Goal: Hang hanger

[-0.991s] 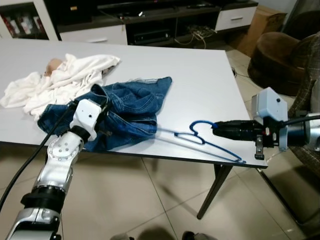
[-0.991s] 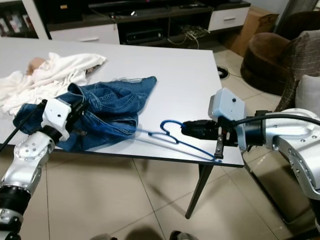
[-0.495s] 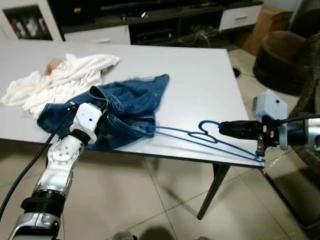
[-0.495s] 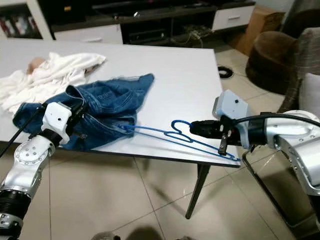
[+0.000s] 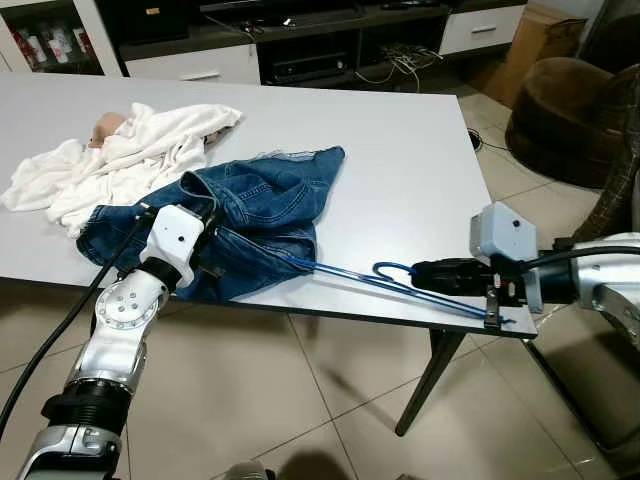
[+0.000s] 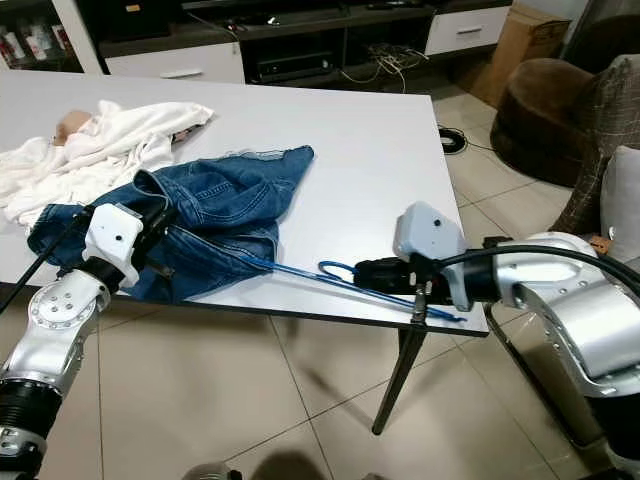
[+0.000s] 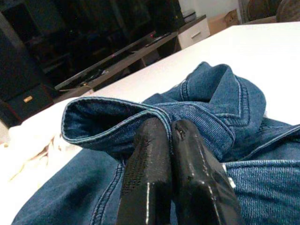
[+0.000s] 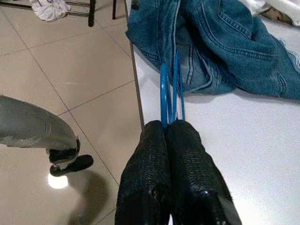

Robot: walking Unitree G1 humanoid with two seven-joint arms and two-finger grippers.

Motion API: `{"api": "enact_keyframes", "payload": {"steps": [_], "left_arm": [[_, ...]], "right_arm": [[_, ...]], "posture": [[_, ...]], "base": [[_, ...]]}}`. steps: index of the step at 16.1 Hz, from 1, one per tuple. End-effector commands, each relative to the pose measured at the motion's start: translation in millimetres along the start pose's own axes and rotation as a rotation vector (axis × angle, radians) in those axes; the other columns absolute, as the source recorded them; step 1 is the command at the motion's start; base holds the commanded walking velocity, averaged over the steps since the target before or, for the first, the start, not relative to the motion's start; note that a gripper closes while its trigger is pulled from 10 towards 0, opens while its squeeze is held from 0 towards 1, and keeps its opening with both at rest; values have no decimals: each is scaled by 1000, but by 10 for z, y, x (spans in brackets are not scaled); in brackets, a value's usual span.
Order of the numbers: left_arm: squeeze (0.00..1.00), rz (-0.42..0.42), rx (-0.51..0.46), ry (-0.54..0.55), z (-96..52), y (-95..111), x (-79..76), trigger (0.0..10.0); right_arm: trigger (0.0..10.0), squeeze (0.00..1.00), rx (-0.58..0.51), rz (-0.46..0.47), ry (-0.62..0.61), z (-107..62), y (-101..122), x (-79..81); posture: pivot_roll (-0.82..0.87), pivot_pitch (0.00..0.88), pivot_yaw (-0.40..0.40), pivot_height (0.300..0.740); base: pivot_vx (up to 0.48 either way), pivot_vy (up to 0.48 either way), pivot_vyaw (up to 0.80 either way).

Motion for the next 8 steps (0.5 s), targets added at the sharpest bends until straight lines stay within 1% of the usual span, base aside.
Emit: {"api": "enact_keyframes", "payload": {"steps": [1, 4, 5, 8], "left_arm": [[0, 34, -30, -8, 35, 96, 19, 10000], [0, 111, -63, -52, 71, 199, -12, 10000], [0, 158, -110, -63, 111, 341, 1, 10000], [0, 218, -195, -57, 159, 593, 67, 10000]], "right_arm": [[10000, 0, -19, -45, 28, 83, 90, 20], [10000, 0, -44, -54, 28, 153, 158, 3], [10000, 0, -77, -49, 7, 228, 225, -44], [10000, 0, -133, -23, -15, 392, 305, -85]], "posture": [[-67, 28, 33, 740], [-60, 24, 31, 740], [-57, 24, 31, 740], [-55, 21, 35, 740]], "base": [[0, 0, 0], [0, 0, 0], [0, 0, 0], [0, 0, 0]]}}
Point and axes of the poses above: a point about 5 cm out from each wrist's last joint towards the gripper, its own z axis pointing out of the wrist towards the gripper, its own y axis along the axis of the wrist's last joint, x = y × z, the point moved 2 cm from there along z, pointing out of the wrist towards the gripper, and after that the axes turned 8 degrees about z, right-handed, at the moved point
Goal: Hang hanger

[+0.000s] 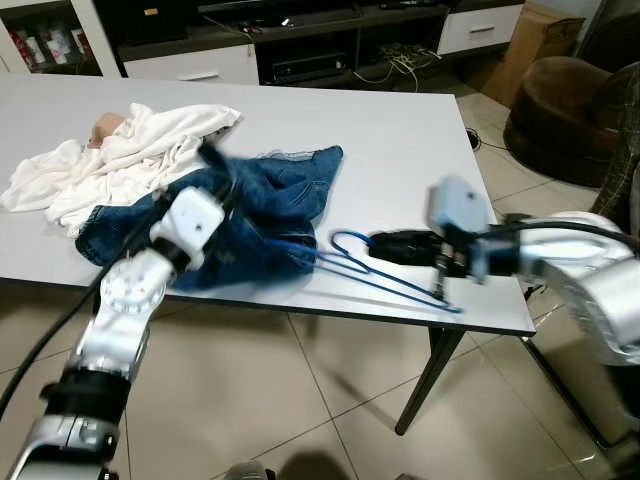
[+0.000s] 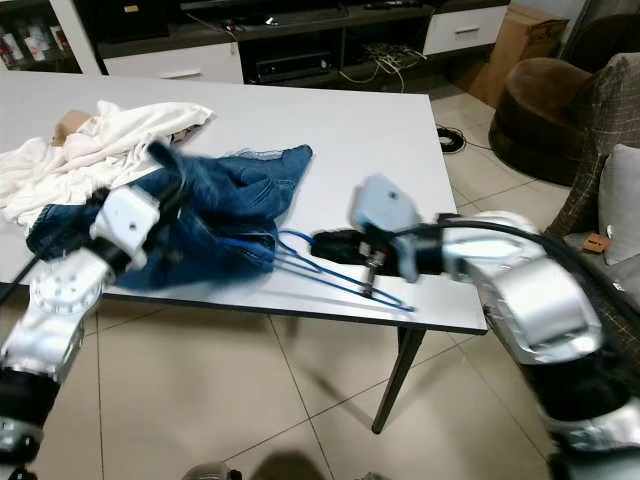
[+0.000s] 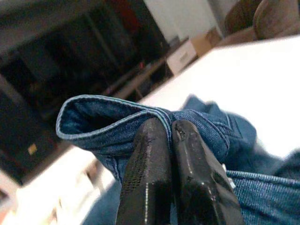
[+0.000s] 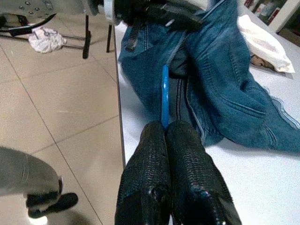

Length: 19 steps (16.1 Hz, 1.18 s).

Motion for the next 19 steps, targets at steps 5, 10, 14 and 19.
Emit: {"api": "enact_keyframes", "payload": {"steps": [5, 10, 14, 19], "left_arm": [[0, 113, -116, -23, 89, 293, 87, 10000], [0, 172, -99, -65, 52, 278, 26, 10000], [0, 209, -131, -105, 86, 350, -49, 10000], [0, 273, -161, -140, 128, 445, -91, 10000]], "right_arm": [[10000, 0, -90, 101, -109, 278, 86, -121], [10000, 0, -137, 204, -398, 175, 175, -560], [10000, 0, -239, 231, -421, 230, 409, -592], [10000, 0, -346, 299, -413, 476, 590, -516]], "posture": [[-54, 17, 43, 740], [-52, 14, 40, 740], [-59, 11, 39, 740], [-50, 13, 35, 740]], "base": [[0, 0, 0], [0, 0, 0], [0, 0, 0], [0, 0, 0]]}}
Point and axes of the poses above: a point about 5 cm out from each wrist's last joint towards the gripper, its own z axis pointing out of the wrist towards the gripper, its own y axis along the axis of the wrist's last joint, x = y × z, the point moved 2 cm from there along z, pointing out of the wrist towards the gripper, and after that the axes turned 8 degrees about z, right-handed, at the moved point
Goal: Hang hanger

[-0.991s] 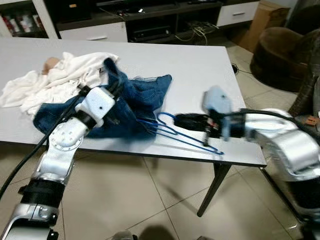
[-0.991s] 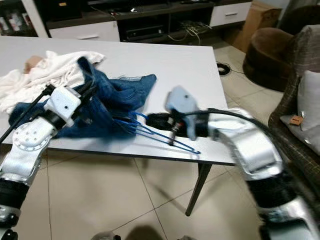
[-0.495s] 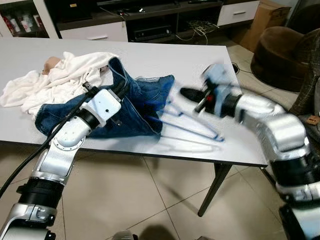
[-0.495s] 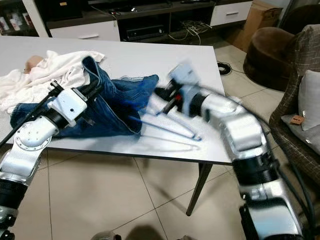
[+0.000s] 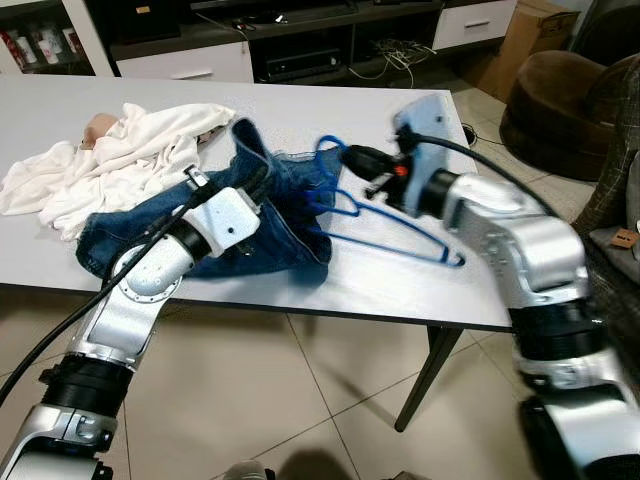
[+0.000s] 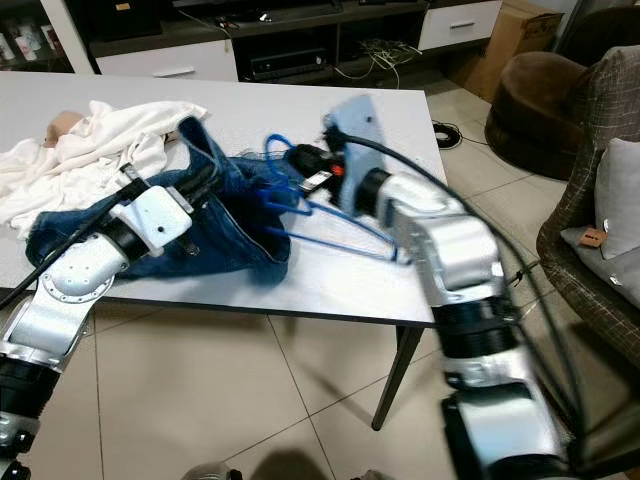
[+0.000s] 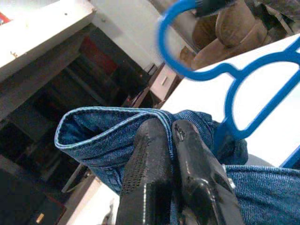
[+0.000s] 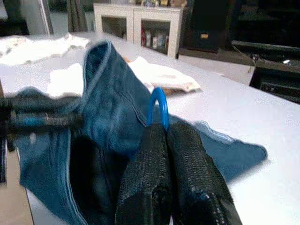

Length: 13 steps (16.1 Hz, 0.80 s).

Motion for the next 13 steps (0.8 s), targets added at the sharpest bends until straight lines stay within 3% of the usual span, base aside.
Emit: {"api": "enact_keyframes", "payload": {"steps": [1, 5, 8, 11, 13], "left_arm": [[0, 50, -42, -17, 38, 104, 38, 10000], [0, 91, -44, -21, 47, 146, 59, 10000], [0, 122, -3, 18, 62, 107, 137, 10000], [0, 137, 86, 105, 2, -31, 313, 10000], [0, 134, 123, 188, -46, -80, 463, 10000]], "right_arm": [[10000, 0, -60, 18, -22, 15, 144, -1], [10000, 0, -174, 99, -125, 95, 311, -52], [10000, 0, -187, 120, -119, 129, 318, 0], [10000, 0, -75, 87, -23, 41, 64, 95], [10000, 0, 52, 71, 37, -154, -228, 81]], "posture": [[-50, 13, 35, 740], [-49, 13, 33, 740], [-54, 13, 30, 740], [-50, 15, 26, 740], [-50, 16, 28, 740]], "base": [[0, 0, 0], [0, 0, 0], [0, 0, 0], [0, 0, 0], [0, 0, 0]]}}
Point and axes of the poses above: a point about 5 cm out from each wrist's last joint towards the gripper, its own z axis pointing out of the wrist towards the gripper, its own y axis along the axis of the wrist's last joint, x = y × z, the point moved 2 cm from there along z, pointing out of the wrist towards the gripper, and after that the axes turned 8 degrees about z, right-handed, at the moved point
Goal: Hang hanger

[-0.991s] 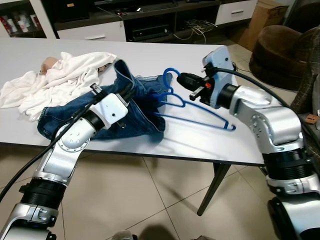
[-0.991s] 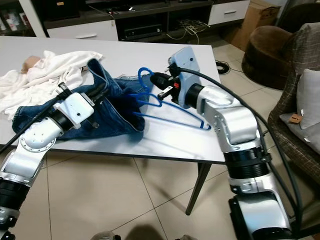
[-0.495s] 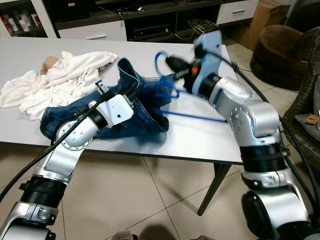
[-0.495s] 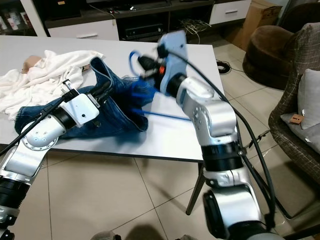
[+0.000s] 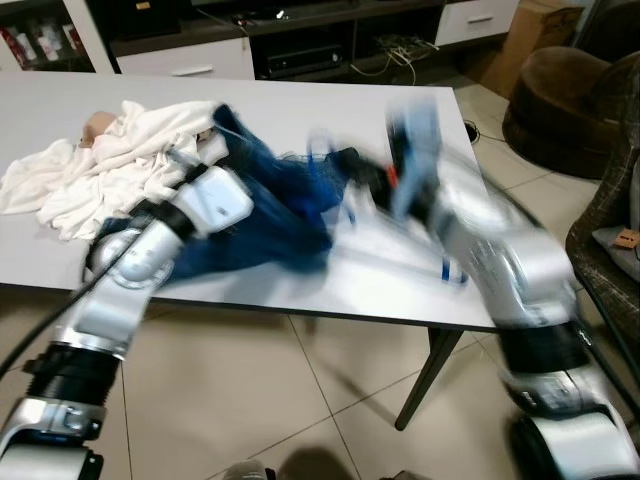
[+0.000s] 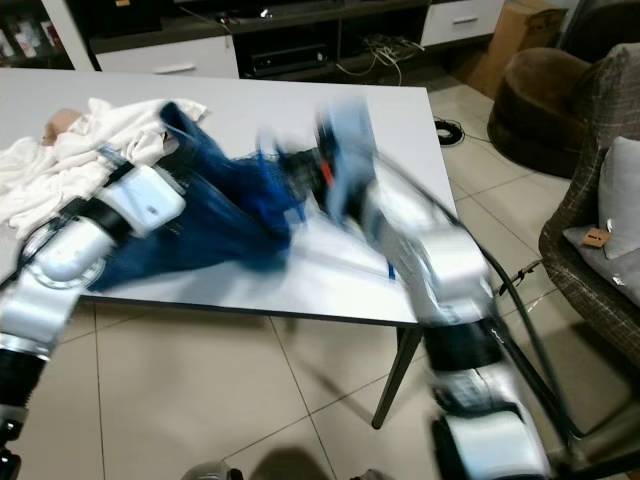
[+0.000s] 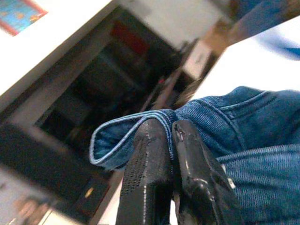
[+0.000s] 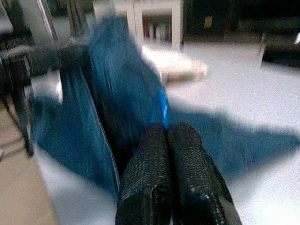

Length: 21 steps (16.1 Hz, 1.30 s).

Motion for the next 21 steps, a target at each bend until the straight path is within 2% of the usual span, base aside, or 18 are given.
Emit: {"api": "enact_keyframes", "payload": {"steps": [1, 4, 7, 10, 13, 15, 16, 18, 20, 21], "left_arm": [[0, 16, -2, 56, 33, 27, 145, 10000], [0, -1, -26, 41, 89, 79, 116, 10000], [0, -22, -69, 7, 154, 185, 18, 10000], [0, -35, -60, -7, 151, 169, -41, 10000], [0, -50, -56, 0, 154, 177, -58, 10000], [0, -71, -35, 16, 140, 138, -63, 10000], [0, -95, -23, 31, 138, 110, -59, 10000], [0, -140, -14, 47, 140, 83, -56, 10000], [0, -149, -13, 47, 146, 78, -65, 10000], [0, -156, -16, 47, 154, 84, -70, 10000]], "right_arm": [[10000, 0, 7, -18, 40, -27, 27, 66], [10000, 0, 47, -12, 29, -73, -122, 17], [10000, 0, -5, 9, 13, 58, -74, 70], [10000, 0, -74, 16, 9, 175, 32, 131], [10000, 0, -90, 4, -13, 218, 57, 123], [10000, 0, -94, -5, -17, 160, 52, 86], [10000, 0, -107, -16, -16, 74, 47, 35], [10000, 0, -30, -70, -29, -31, -148, -54], [10000, 0, 39, -79, -20, -69, -323, -60], [10000, 0, 34, -74, -16, -60, -318, -46]], "posture": [[-53, 17, 31, 740], [-62, 16, 40, 740], [-71, 13, 52, 740], [-65, 9, 49, 740], [-57, 6, 42, 740], [-57, 5, 41, 740], [-59, 5, 39, 740], [-65, 7, 41, 740], [-74, 10, 46, 740], [-75, 10, 46, 740]], "base": [[0, 0, 0], [0, 0, 0], [0, 0, 0], [0, 0, 0], [0, 0, 0], [0, 0, 0], [0, 0, 0], [0, 0, 0], [0, 0, 0], [0, 0, 0]]}}
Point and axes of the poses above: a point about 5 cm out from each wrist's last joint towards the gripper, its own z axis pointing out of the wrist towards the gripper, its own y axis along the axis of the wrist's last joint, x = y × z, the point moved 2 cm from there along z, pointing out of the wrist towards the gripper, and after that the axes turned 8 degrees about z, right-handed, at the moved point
